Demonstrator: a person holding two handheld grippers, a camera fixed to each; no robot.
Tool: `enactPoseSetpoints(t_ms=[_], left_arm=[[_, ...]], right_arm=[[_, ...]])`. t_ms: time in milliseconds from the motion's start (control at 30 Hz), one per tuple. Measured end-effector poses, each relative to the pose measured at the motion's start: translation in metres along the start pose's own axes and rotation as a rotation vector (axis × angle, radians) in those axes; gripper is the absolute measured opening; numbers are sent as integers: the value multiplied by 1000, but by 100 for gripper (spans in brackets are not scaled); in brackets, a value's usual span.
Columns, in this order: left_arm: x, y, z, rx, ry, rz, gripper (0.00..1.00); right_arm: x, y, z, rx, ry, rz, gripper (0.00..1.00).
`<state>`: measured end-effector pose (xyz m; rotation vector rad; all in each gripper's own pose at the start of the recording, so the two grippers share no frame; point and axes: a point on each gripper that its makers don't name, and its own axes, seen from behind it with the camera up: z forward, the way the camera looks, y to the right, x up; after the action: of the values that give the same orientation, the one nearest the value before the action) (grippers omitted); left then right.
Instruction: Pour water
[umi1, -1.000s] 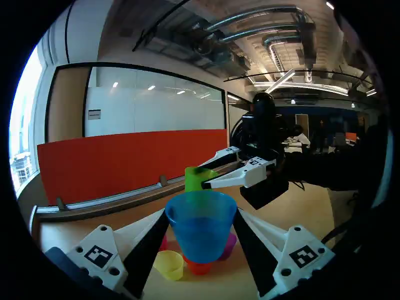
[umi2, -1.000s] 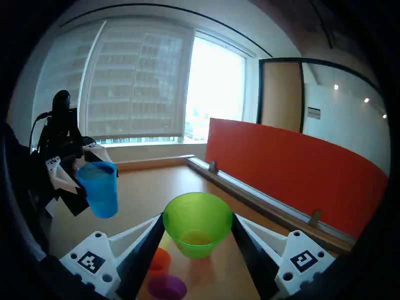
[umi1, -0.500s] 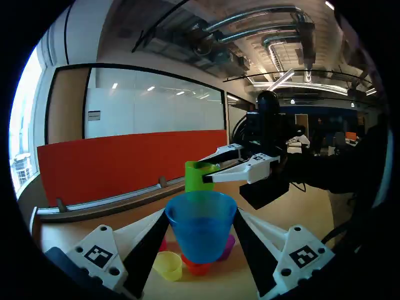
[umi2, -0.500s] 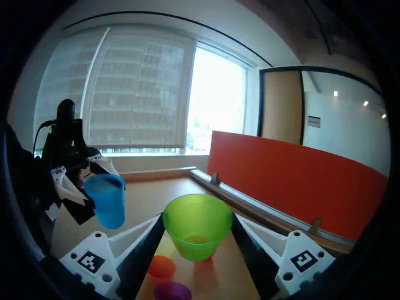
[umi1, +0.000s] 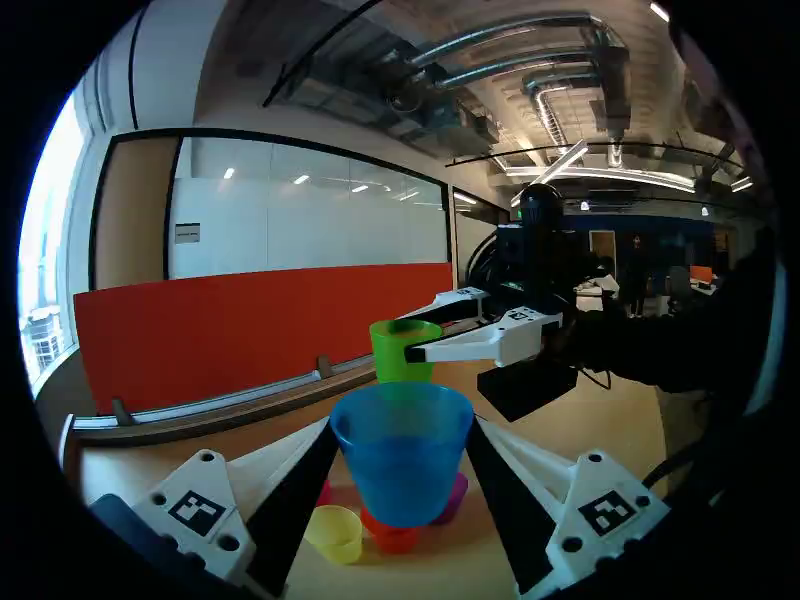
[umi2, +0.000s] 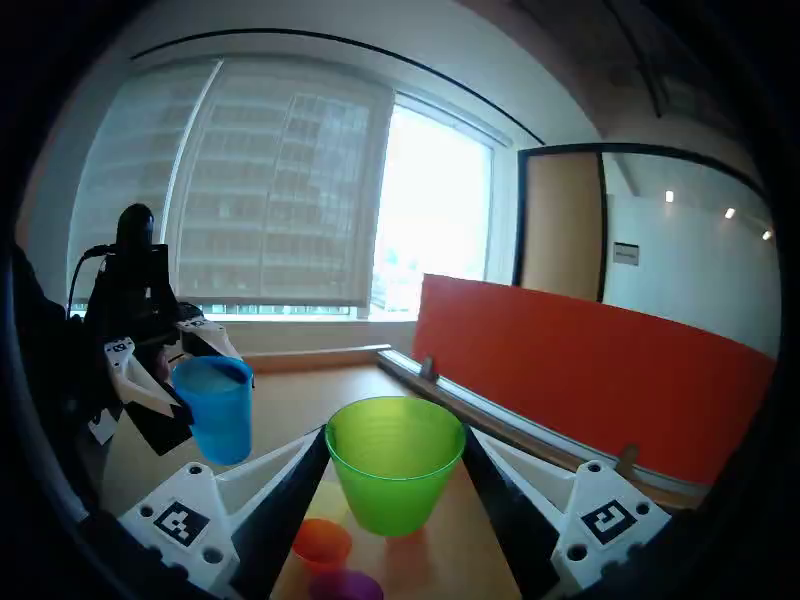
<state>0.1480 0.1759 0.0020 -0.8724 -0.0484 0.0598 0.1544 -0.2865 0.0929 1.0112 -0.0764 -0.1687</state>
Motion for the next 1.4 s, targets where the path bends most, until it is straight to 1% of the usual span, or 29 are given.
enactPoseSetpoints(t_ms=[500,700,800,900,1200,1400], left_arm=[[-1,-4,2,2,12,-16,87],[0,-4,1,3,12,-15,87],[0,-4,1,5,9,-11,87],[0,-5,1,6,7,-7,87],[4,-4,1,6,7,1,87],[5,-3,1,4,8,1,87]], right_arm=[[11,0,2,-14,44,6,95],[13,-5,3,6,57,25,94],[14,-4,2,8,64,40,94],[16,-5,1,14,67,49,94],[15,-11,-2,28,54,35,94],[15,-13,-5,37,53,40,94]])
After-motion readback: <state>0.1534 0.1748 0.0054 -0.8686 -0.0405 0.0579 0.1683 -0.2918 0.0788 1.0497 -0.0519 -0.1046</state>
